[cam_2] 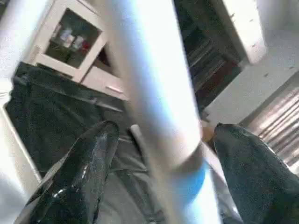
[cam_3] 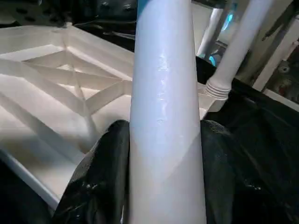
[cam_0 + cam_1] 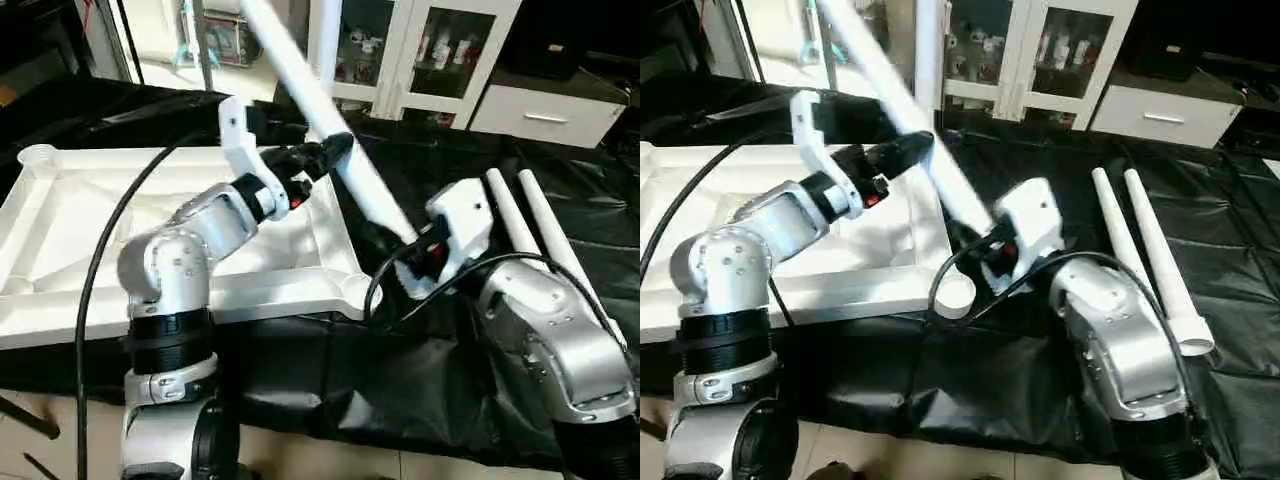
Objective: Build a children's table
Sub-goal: Pick table leg
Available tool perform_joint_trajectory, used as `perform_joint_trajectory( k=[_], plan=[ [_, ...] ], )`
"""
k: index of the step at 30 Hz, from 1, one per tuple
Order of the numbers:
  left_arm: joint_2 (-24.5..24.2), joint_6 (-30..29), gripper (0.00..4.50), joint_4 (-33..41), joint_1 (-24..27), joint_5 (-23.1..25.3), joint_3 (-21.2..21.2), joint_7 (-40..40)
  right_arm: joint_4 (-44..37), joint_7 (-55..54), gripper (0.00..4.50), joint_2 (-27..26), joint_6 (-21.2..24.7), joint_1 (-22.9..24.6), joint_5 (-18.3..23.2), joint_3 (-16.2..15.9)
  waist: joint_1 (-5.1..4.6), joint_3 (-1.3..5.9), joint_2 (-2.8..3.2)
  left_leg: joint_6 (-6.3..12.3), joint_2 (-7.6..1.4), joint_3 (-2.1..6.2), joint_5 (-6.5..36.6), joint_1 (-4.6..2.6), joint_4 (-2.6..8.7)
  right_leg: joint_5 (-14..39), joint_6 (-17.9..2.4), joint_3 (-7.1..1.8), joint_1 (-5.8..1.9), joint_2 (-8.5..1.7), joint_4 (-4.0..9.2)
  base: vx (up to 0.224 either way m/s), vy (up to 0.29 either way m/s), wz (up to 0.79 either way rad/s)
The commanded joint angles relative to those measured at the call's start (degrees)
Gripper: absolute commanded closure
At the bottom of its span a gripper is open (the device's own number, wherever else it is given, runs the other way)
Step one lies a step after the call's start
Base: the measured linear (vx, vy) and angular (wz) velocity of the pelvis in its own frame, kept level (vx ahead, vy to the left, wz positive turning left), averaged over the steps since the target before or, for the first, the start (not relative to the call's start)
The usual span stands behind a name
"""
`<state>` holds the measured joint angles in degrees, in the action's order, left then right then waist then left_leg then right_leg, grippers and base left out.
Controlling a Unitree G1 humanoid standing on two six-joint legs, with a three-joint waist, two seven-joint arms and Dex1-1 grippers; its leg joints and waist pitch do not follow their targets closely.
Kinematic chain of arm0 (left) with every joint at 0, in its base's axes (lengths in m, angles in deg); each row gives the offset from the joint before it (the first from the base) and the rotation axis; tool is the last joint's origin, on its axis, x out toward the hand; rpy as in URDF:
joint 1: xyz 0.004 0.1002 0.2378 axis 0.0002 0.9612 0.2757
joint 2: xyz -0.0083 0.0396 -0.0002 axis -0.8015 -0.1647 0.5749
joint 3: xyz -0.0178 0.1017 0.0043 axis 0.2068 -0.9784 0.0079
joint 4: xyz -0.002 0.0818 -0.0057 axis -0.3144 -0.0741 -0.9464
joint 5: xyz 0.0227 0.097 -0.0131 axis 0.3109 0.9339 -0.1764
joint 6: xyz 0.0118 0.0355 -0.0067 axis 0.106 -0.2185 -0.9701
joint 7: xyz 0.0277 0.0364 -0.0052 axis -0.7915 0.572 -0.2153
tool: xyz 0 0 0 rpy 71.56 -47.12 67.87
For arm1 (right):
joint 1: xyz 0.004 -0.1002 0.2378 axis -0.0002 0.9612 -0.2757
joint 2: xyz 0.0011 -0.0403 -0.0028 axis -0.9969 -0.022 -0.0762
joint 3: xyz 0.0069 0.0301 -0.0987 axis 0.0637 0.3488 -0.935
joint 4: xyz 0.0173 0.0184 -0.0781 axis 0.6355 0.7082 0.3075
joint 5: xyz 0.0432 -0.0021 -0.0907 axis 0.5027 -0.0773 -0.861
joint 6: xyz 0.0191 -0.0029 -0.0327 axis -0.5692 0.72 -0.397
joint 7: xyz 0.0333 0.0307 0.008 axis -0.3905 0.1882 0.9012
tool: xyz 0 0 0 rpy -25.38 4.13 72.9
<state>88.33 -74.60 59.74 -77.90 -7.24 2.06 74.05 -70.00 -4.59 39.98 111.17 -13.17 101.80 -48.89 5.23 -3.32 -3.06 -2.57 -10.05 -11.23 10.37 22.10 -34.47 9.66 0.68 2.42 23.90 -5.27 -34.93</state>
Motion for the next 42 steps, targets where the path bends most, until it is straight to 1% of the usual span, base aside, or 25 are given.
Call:
perform_joint_trajectory(
  k=[1,3,4,6,7,8,9,10,11,13,14,15,16,19,21,24,27,28,32,38,40,41,42],
  plan=[
    [0.4,-1.0,0.39,0.8,-1.3,-1.2,-0.2,-0.4,-1.9,0.3,2.68,0.7,-1.3,0.4,-0.3,0.1,0.07,3.88,-0.35,0.99,-2.44,1.18,10.2,-1.07,4.00,11.5,-9.0,-1.87,-2.77,-2.38,4.07,0.000,0.000,0.00],
    [0.8,-1.8,0.14,1.3,-1.2,-2.4,-0.1,-0.2,-2.0,0.5,2.68,0.8,-1.7,0.4,-0.8,-0.6,0.02,3.85,-0.36,0.62,-2.44,1.24,10.7,-1.06,4.07,12.4,-8.5,-1.85,-2.77,-2.35,4.14,0.000,0.000,0.00],
    [1.6,-2.2,0.07,1.4,-1.2,-3.0,0.0,-1.3,-2.1,0.7,2.68,1.3,-3.0,0.4,-2.2,-2.3,0.00,3.88,-0.36,0.45,-2.45,1.24,10.9,-1.03,4.01,12.5,-8.1,-1.88,-2.77,-2.42,4.17,0.000,0.000,0.00],
    [2.2,-2.3,0.01,0.8,-1.6,-3.1,0.6,-2.9,-2.0,0.8,2.68,2.0,-4.7,0.3,-4.2,-3.8,-0.03,3.88,-0.36,0.17,-2.45,1.27,10.7,-0.99,4.00,12.2,-7.9,-1.88,-2.82,-2.38,4.15,0.000,0.000,0.00],
    [2.3,-2.4,0.37,0.6,-1.6,-3.1,0.8,-3.3,-1.9,0.8,2.68,2.3,-5.1,0.2,-4.9,-4.2,-0.03,3.92,-0.37,0.33,-2.46,1.28,10.3,-1.00,3.96,11.5,-7.8,-1.89,-2.85,-2.40,4.12,0.000,0.000,0.00],
    [2.5,-2.5,0.39,0.2,-1.9,-3.0,1.2,-4.0,-1.7,0.6,2.68,2.9,-5.9,0.1,-6.3,-5.1,-0.08,3.90,-0.44,0.44,-2.42,1.29,10.1,-0.88,3.93,11.4,-7.8,-1.88,-2.87,-2.34,4.09,0.000,0.000,0.00],
    [2.5,-2.7,0.34,-0.8,-2.2,-2.6,1.5,-5.3,-1.1,-0.4,2.68,2.9,-6.9,0.0,-8.2,-5.8,-0.05,3.89,-0.41,0.46,-2.40,1.28,10.1,-0.92,3.90,11.6,-7.6,-1.90,-2.85,-2.38,4.11,0.000,0.000,0.00],
    [2.5,-2.7,0.34,-0.8,-2.2,-2.6,1.5,-5.3,-1.1,-0.4,2.68,2.9,-6.9,0.0,-8.2,-5.8,-0.10,3.90,-0.47,0.51,-2.31,1.23,10.1,-0.89,3.88,11.7,-7.5,-1.89,-2.84,-2.27,4.14,0.000,0.000,0.00],
    [2.5,-2.6,0.38,-1.8,-2.5,-2.2,2.1,-6.5,-0.7,-1.5,2.68,2.6,-7.3,-0.3,-9.3,-6.2,-0.08,3.92,-0.40,0.56,-2.30,1.27,10.1,-0.92,3.87,11.8,-7.4,-1.89,-2.84,-2.28,4.15,0.000,0.000,0.00],
    [2.5,-2.5,0.73,-2.4,-2.7,-2.0,2.4,-7.3,-0.3,-2.7,2.68,2.2,-7.6,-0.6,-10.4,-6.4,-0.09,3.96,-0.38,0.64,-2.30,1.33,10.0,-0.99,3.89,11.6,-7.4,-1.86,-2.86,-2.24,4.08,0.000,0.000,0.00],
    [2.5,-2.3,0.82,-2.8,-2.8,-1.9,2.6,-7.9,-0.1,-3.7,2.68,1.9,-7.8,-0.8,-11.1,-6.5,-0.12,4.00,-0.35,0.65,-2.33,1.32,9.7,-1.01,3.85,10.7,-7.6,-1.84,-2.83,-2.20,3.97,0.000,0.000,0.00],
    [2.5,-2.2,0.80,-2.9,-2.9,-2.3,3.0,-8.6,0.2,-4.9,2.68,1.8,-8.4,-1.2,-12.6,-7.0,-0.14,4.02,-0.37,0.55,-2.32,1.34,9.5,-1.00,3.83,10.2,-7.8,-1.82,-2.84,-2.19,3.89,0.000,0.000,0.00],
    [2.5,-2.2,0.77,-3.0,-2.9,-2.4,3.2,-8.8,0.3,-5.2,2.68,1.7,-8.5,-1.4,-13.1,-7.2,-0.18,4.00,-0.39,0.60,-2.26,1.29,9.5,-0.99,3.83,10.1,-7.8,-1.81,-2.84,-2.15,3.94,0.000,0.000,0.00],
    [2.8,-2.0,1.18,-3.2,-3.1,-2.8,3.8,-9.7,0.6,-5.8,2.68,1.8,-9.1,-1.5,-14.0,-7.6,-0.16,3.99,-0.36,0.84,-2.28,1.26,9.8,-1.02,3.81,9.8,-8.0,-1.84,-2.90,-2.14,3.88,0.000,0.000,0.00],
    [2.9,-1.4,1.20,-3.4,-3.3,-3.0,4.2,-10.7,1.2,-6.4,2.68,1.6,-10.0,-1.6,-15.2,-7.9,-0.15,4.00,-0.41,1.02,-2.29,1.25,9.7,-1.05,3.78,9.5,-8.0,-1.83,-2.89,-2.15,3.87,0.000,0.000,0.00],
    [3.0,-1.2,1.63,-3.6,-3.5,-3.2,4.4,-10.9,1.4,-6.6,2.68,1.4,-10.2,-1.7,-15.5,-8.0,-0.17,3.96,-0.38,1.01,-2.26,1.27,10.1,-1.02,3.82,10.3,-7.8,-1.81,-2.90,-2.16,3.95,0.000,0.000,0.00],
    [2.9,-0.7,1.70,-3.8,-3.6,-3.6,4.5,-11.0,1.5,-6.8,2.68,1.1,-10.6,-1.8,-16.5,-8.2,-0.18,4.01,-0.38,0.90,-2.25,1.29,9.9,-1.03,3.79,9.8,-7.8,-1.83,-2.90,-2.14,3.85,0.000,0.000,0.00],
    [2.9,-0.6,1.98,-3.8,-3.6,-3.7,4.5,-10.9,1.5,-6.7,2.68,1.1,-10.6,-1.8,-16.6,-8.3,-0.17,4.03,-0.36,0.98,-2.23,1.27,9.9,-0.99,3.75,9.4,-7.9,-1.84,-2.92,-2.15,3.86,0.000,0.000,0.00],
    [3.0,-0.5,2.38,-3.5,-3.6,-4.4,4.7,-10.9,1.6,-6.9,2.68,1.2,-11.0,-1.6,-17.0,-8.7,-0.17,4.03,-0.33,1.11,-2.27,1.24,9.6,-1.05,3.74,8.5,-8.5,-1.83,-2.94,-2.12,3.74,0.000,0.000,0.00],
    [2.9,-0.2,2.51,-3.5,-3.7,-5.2,4.8,-11.6,2.0,-6.8,2.68,1.0,-11.4,-1.5,-18.0,-8.9,-0.18,4.02,-0.38,0.96,-2.25,1.28,10.0,-1.02,3.74,9.3,-8.1,-1.82,-3.02,-2.18,3.76,0.000,0.000,0.00],
    [2.8,0.2,2.55,-3.6,-3.8,-5.5,4.8,-12.0,2.1,-6.5,2.68,0.9,-11.5,-1.3,-18.0,-8.9,-0.20,4.06,-0.32,1.07,-2.28,1.27,9.8,-1.09,3.69,8.7,-8.2,-1.83,-2.95,-2.15,3.71,0.000,0.000,0.00],
    [2.7,0.4,2.56,-3.6,-3.7,-5.5,4.8,-12.0,2.2,-6.3,2.12,0.8,-11.6,-1.3,-17.9,-8.8,-0.22,4.05,-0.30,1.12,-2.28,1.27,9.9,-1.10,3.71,8.6,-8.3,-1.81,-2.94,-2.11,3.70,0.000,0.000,0.00],
    [2.5,0.5,2.56,-3.7,-3.7,-5.7,4.7,-12.1,2.1,-6.1,1.98,0.5,-11.6,-1.2,-16.9,-8.5,-0.25,4.06,-0.44,1.27,-2.26,1.24,9.7,-1.03,3.68,8.4,-8.3,-1.81,-2.99,-2.08,3.67,0.000,0.000,0.00]
  ],
)
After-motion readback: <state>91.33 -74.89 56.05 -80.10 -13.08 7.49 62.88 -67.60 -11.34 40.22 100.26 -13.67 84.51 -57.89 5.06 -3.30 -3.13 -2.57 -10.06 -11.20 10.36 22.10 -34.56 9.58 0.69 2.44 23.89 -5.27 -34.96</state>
